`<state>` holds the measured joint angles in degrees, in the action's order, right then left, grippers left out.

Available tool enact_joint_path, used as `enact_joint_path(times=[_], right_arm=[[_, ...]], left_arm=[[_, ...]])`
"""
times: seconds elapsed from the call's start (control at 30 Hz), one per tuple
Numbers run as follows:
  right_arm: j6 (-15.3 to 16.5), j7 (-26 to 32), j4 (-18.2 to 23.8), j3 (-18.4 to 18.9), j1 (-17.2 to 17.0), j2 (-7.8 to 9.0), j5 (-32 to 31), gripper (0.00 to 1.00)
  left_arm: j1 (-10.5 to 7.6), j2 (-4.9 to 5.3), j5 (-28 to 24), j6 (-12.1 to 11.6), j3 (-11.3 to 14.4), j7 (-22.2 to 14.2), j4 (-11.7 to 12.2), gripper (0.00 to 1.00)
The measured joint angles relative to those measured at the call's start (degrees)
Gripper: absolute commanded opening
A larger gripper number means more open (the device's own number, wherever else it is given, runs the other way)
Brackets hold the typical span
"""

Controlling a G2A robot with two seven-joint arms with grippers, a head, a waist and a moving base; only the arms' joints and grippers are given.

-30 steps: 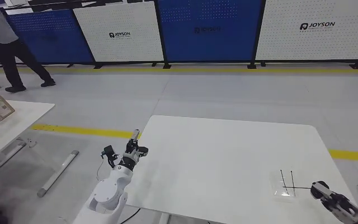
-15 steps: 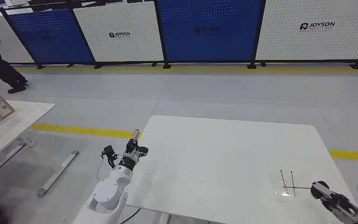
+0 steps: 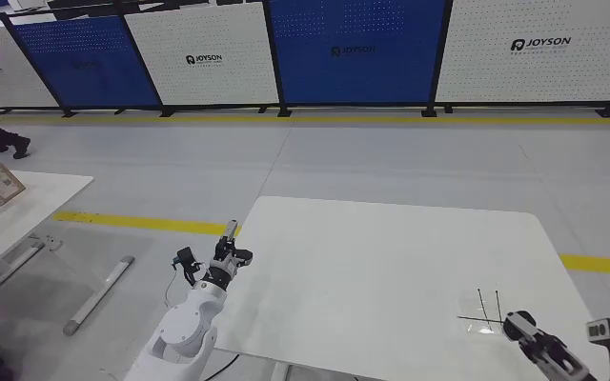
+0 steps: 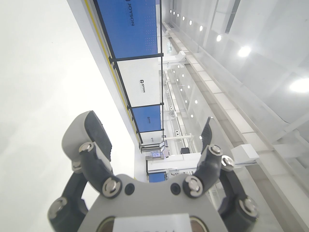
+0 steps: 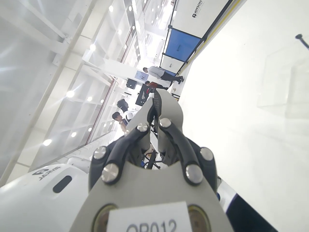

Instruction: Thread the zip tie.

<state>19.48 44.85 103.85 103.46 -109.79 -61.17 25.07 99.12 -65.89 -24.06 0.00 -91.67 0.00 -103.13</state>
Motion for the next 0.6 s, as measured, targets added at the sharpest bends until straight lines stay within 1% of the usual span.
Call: enact_joint_path(times=[0.4,0.47,0.5,0.57,0.6], right_arm=[[0.0,0.06,-0.04,0.05,0.04,0.03,0.21,0.0],[0.0,0.06,-0.04,0.05,0.04,0.03,0.21,0.0],[0.0,0.06,-0.04,0.05,0.04,0.03,0.21,0.0],[0.0,0.06,-0.04,0.05,0.04,0.03,0.21,0.0],[0.0,0.06,-0.04,0.05,0.04,0.03,0.21,0.0]], left_arm=[[-0.01,0.0,0.0,0.0,0.0,0.01,0.0,1.0],[-0.14,-0.06,0.63,-0.29,0.23,0.27,-0.14,1.0],[-0.03,-0.08,1.26,-0.58,0.61,-0.06,-0.43,1.0],[0.54,-0.1,2.15,-0.64,1.91,-2.9,-1.21,1.0],[0.77,-0.06,2.13,-0.33,2.48,-4.9,-1.49,1.0]])
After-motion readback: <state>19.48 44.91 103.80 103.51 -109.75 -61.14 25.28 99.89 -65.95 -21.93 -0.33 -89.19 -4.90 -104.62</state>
